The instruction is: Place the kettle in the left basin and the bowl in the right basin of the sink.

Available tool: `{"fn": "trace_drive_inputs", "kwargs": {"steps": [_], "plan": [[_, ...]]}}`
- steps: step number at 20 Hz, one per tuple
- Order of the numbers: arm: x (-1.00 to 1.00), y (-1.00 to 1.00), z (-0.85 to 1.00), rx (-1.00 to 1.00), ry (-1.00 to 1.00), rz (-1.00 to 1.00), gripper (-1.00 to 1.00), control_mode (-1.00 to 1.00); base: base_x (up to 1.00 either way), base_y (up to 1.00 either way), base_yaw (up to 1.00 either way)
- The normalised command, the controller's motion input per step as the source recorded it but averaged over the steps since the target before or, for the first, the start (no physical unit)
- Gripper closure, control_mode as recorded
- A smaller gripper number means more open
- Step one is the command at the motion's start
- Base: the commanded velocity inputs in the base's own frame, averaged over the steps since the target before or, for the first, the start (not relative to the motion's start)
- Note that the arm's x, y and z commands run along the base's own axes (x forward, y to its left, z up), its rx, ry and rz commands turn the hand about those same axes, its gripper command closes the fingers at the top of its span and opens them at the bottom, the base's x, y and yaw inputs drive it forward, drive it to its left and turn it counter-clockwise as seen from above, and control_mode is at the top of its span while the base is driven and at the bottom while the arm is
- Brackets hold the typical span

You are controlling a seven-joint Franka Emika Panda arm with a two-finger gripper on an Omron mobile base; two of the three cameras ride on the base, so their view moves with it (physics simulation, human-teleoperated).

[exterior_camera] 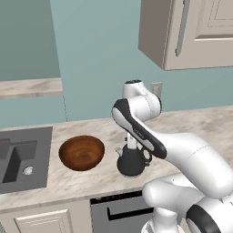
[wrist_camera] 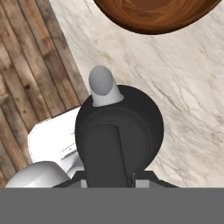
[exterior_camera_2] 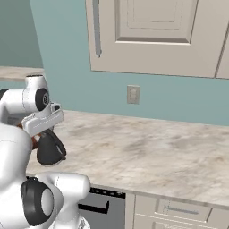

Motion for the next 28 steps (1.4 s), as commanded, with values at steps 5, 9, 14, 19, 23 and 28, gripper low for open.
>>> {"fn": "trace_drive_inputs", "kwargs": {"steps": [5,9,14,19,23,28], "plan": [[0.00,0.00,0.00,0.00,0.00,0.00,1.00,1.00,0.06,0.64,-0.10],[0.00,0.00,0.00,0.00,0.00,0.00,1.00,1.00,0.05,0.77,-0.10],[0.00,0.00,0.00,0.00,0.00,0.00,1.00,1.00,0.00,0.71,-0.06],[0.00,0.00,0.00,0.00,0.00,0.00,1.00,1.00,0.08,0.67,-0.04],[0.00,0.00,0.00,0.00,0.00,0.00,1.00,1.00,0.11,0.68,-0.03],[0.00,0.00,0.00,0.00,0.00,0.00,1.00,1.00,0.10,0.66,-0.02]]}}
